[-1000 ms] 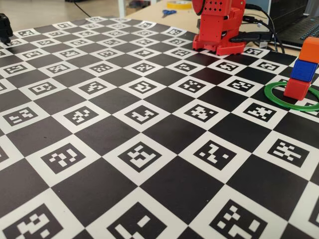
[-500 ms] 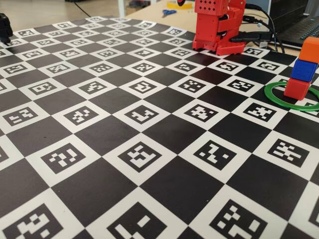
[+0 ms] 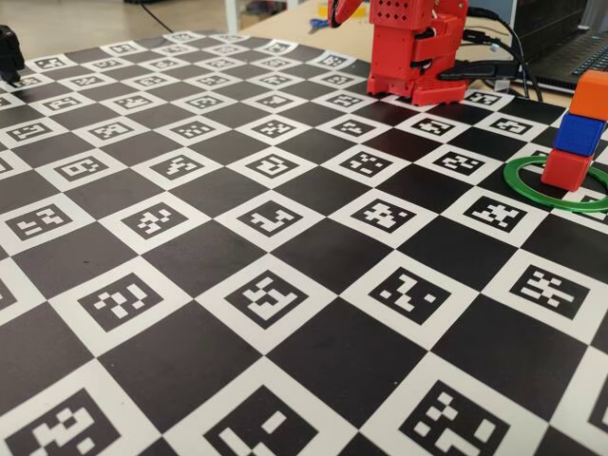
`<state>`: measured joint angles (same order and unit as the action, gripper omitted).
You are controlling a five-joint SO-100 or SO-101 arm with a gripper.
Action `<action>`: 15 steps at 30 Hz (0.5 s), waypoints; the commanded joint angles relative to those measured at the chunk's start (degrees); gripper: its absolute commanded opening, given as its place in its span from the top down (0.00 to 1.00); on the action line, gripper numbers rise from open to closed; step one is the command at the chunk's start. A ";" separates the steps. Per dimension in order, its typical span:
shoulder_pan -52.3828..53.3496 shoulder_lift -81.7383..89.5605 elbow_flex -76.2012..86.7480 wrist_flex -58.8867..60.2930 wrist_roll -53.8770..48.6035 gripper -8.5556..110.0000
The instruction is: Grab the red cube then put it in the green circle then put the blue cube on top and finally the orange cube on top
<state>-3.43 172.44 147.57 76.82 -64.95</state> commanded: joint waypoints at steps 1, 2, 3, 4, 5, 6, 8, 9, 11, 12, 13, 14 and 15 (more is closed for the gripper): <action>-0.97 6.15 4.04 -1.32 -4.39 0.97; -1.14 7.29 5.80 -1.32 -5.01 0.97; -1.41 8.53 7.47 -1.23 -5.54 0.97; -1.49 9.58 9.05 -0.53 -6.59 0.97; -1.49 10.46 10.72 -0.26 -7.82 0.97; -1.49 11.51 12.57 -0.44 -9.14 0.97; -1.23 14.77 16.26 -1.14 -10.90 0.97; -1.05 16.26 17.75 -1.67 -11.60 0.97; -0.35 18.11 19.78 -3.25 -11.69 0.97; -0.09 18.81 20.65 -3.87 -11.69 0.97; 0.09 19.60 21.62 -4.48 -12.30 0.97; 0.18 20.04 22.68 -5.19 -13.18 0.97; 0.18 20.04 23.73 -5.98 -14.33 0.97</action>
<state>-3.78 189.67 170.60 73.56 -77.26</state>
